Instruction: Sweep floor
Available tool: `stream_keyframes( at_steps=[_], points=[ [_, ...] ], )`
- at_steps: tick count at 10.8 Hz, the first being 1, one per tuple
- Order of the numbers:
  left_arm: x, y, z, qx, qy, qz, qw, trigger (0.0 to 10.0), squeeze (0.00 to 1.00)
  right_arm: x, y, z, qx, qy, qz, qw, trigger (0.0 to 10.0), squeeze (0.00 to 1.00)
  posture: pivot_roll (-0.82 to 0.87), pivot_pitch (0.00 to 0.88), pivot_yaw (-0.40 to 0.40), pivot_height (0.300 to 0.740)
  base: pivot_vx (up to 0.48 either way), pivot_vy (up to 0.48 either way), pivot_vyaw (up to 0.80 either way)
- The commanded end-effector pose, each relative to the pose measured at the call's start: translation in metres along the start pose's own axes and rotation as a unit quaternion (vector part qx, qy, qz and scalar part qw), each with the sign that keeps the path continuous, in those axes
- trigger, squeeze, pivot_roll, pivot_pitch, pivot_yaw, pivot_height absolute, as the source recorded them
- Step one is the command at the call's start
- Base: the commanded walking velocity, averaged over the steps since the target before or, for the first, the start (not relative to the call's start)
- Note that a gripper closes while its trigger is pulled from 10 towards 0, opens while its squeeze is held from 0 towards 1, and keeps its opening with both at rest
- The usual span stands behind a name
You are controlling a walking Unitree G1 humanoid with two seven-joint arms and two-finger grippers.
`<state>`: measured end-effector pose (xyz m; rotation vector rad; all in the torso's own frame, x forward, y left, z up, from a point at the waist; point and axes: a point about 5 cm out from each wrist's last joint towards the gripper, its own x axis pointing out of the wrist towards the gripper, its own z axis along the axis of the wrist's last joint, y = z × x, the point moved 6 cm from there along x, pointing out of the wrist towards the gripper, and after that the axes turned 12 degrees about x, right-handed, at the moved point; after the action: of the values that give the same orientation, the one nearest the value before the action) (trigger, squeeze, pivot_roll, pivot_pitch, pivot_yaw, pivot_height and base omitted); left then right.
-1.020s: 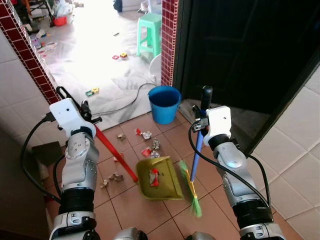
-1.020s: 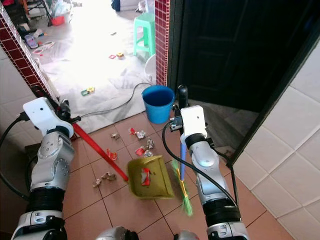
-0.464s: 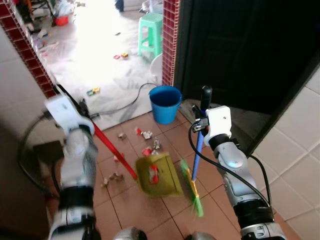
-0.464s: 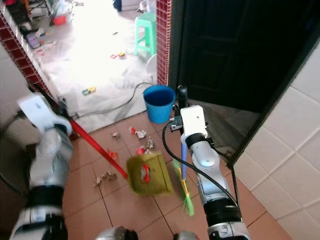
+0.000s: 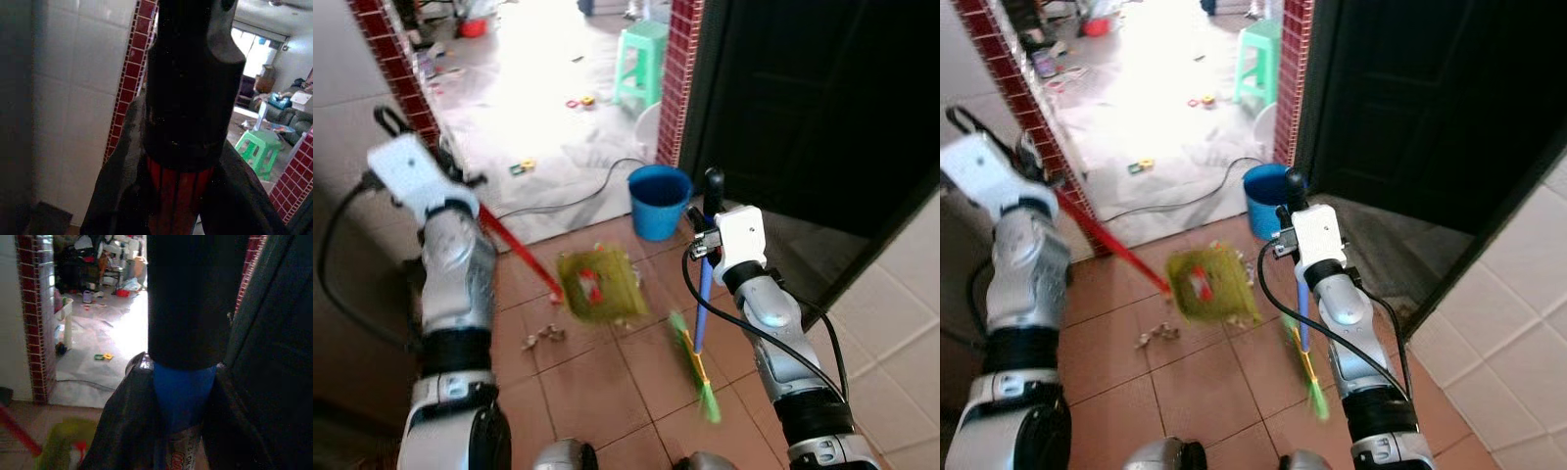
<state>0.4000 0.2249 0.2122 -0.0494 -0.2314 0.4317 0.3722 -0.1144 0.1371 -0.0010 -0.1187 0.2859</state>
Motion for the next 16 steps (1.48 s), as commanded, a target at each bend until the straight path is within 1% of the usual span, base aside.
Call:
stream_keyframes(
  at_steps=[1,2,3,4,5,6,7,8,9,10,13,14,16],
  points=[
    [0.002,-0.007,0.030,-0.012,-0.046,-0.004,0.999,10.0,0.00,0.010,0.014,0.035,-0.011,-0.054,0.025,0.998,10.0,0.00,-0.05,0.109,0.047,0.740,0.000,0.000,0.80],
    [0.000,-0.009,0.030,-0.012,-0.048,-0.009,0.999,10.0,0.00,0.010,0.016,0.036,-0.010,-0.053,0.028,0.998,10.0,0.00,-0.06,0.124,0.033,0.740,0.000,0.000,0.80],
    [-0.003,-0.008,0.021,-0.014,-0.034,-0.008,0.999,10.0,0.00,0.010,0.022,0.035,-0.012,-0.051,0.036,0.998,10.0,0.00,-0.07,0.118,0.036,0.740,0.000,0.000,0.79],
    [-0.007,-0.011,0.017,-0.011,-0.035,-0.016,0.999,10.0,0.00,0.012,0.033,0.041,-0.022,-0.061,0.053,0.996,10.0,0.00,-0.08,0.112,0.039,0.740,0.000,0.000,0.79],
    [-0.007,-0.017,0.019,-0.007,-0.040,-0.027,0.999,10.0,0.00,0.013,0.032,0.039,-0.018,-0.058,0.048,0.997,10.0,0.00,-0.08,0.094,0.045,0.740,0.000,0.000,0.79],
    [-0.005,-0.020,0.019,-0.012,-0.038,-0.032,0.999,10.0,0.00,0.013,0.030,0.035,-0.019,-0.054,0.043,0.997,10.0,0.00,-0.08,0.072,0.048,0.740,0.000,0.000,0.80],
    [-0.001,-0.023,0.026,-0.025,-0.047,-0.036,0.998,10.0,0.00,0.011,0.025,0.030,-0.020,-0.047,0.037,0.998,10.0,0.00,-0.08,0.055,0.049,0.740,0.000,0.000,0.43],
    [0.002,-0.026,0.030,-0.035,-0.051,-0.041,0.997,10.0,0.00,0.008,0.017,0.023,-0.030,-0.039,0.022,0.999,10.0,0.00,-0.10,0.035,0.053,0.740,0.000,0.000,0.00],
    [0.002,-0.027,0.031,-0.042,-0.053,-0.045,0.997,10.0,0.00,0.007,0.005,0.015,-0.043,-0.028,-0.005,0.999,10.0,0.00,-0.10,0.026,0.053,0.740,0.266,0.000,0.00],
    [0.002,-0.026,0.031,-0.049,-0.053,-0.045,0.996,10.0,0.00,0.008,0.001,0.014,-0.044,-0.026,-0.014,0.999,10.0,0.00,-0.10,0.020,0.053,0.740,0.322,0.000,-0.80],
    [0.003,-0.022,0.037,-0.061,-0.062,-0.038,0.996,10.0,0.00,0.008,0.003,0.012,-0.044,-0.028,-0.008,0.999,10.0,0.00,-0.09,0.018,0.049,0.740,0.432,0.000,-0.78],
    [0.006,-0.021,0.049,-0.071,-0.076,-0.035,0.994,10.0,0.00,0.009,0.005,0.011,-0.043,-0.027,-0.006,0.999,10.0,0.00,-0.09,0.018,0.048,0.740,0.480,0.000,-0.49],
    [0.009,-0.020,0.057,-0.075,-0.084,-0.030,0.993,10.0,0.00,0.008,0.008,0.010,-0.040,-0.025,0.000,0.999,10.0,0.00,-0.09,0.020,0.049,0.740,0.480,0.000,0.00]
  ],
)
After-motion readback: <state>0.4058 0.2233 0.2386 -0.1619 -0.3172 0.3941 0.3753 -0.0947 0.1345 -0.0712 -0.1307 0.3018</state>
